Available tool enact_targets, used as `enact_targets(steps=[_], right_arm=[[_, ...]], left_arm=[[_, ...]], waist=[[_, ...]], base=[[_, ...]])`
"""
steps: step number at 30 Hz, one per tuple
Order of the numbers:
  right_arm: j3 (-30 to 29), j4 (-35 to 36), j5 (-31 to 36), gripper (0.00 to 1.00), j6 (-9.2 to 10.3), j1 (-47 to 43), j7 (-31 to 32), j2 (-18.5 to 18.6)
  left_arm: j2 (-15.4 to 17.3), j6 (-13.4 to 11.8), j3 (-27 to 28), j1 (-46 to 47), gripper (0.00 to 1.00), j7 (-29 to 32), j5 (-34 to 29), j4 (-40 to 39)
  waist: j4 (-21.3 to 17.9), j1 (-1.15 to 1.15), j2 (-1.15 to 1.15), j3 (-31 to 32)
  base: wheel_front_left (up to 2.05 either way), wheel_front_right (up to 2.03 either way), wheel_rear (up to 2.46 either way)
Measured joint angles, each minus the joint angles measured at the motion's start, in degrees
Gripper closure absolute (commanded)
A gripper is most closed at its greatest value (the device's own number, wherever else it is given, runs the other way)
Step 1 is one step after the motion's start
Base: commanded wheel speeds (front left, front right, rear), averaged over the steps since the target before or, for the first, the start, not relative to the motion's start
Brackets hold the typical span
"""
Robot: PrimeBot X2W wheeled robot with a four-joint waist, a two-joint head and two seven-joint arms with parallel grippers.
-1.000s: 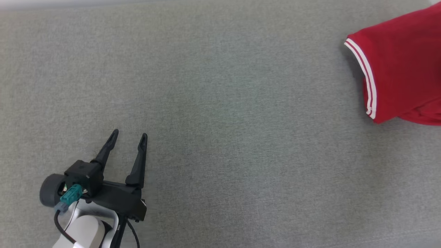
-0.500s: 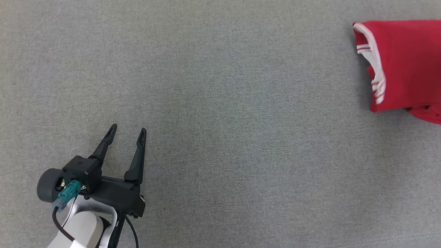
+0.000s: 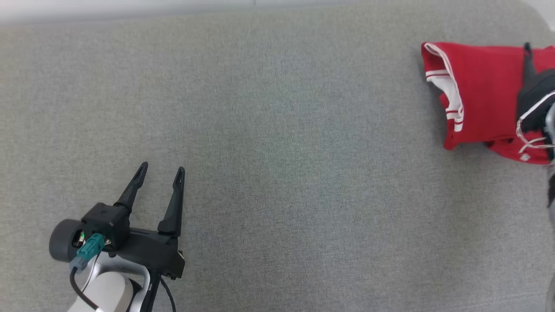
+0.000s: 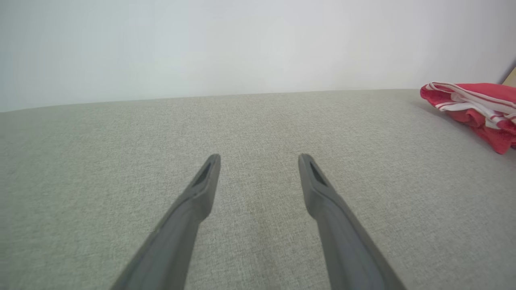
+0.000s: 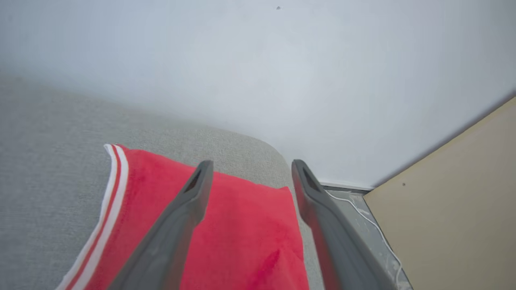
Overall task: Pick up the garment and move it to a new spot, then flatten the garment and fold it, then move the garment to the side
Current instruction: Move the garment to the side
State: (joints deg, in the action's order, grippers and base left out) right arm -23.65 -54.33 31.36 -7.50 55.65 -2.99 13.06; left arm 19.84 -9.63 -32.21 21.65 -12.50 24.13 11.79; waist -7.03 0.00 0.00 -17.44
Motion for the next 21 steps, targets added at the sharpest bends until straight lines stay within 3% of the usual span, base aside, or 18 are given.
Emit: enact_targets(steps=[6,11,21], right_arm=[[3.14,-5.49,-7.32,0.0,-0.01,-0.53,-9.04,-1.65],[5.73,-5.7,-14.58,0.0,0.0,-3.35,-11.67,-3.6],[15.04,8.34,-32.89,0.0,0.0,-16.17,-11.98,-6.51]], left_arm=[[-0.55,-1.56,1.14,-1.47,0.0,-0.75,1.01,0.25],[-1.57,-2.66,3.26,-3.1,0.0,-1.47,3.08,0.09],[-2.53,-4.38,6.95,-7.2,0.0,-2.26,4.57,-0.91]], waist=[[0.18,0.0,0.0,3.2],[0.57,0.0,0.0,6.06],[2.02,-0.01,0.0,11.86]], base=[[0.0,0.0,0.0],[0.0,0.0,0.0],[0.0,0.0,0.0]])
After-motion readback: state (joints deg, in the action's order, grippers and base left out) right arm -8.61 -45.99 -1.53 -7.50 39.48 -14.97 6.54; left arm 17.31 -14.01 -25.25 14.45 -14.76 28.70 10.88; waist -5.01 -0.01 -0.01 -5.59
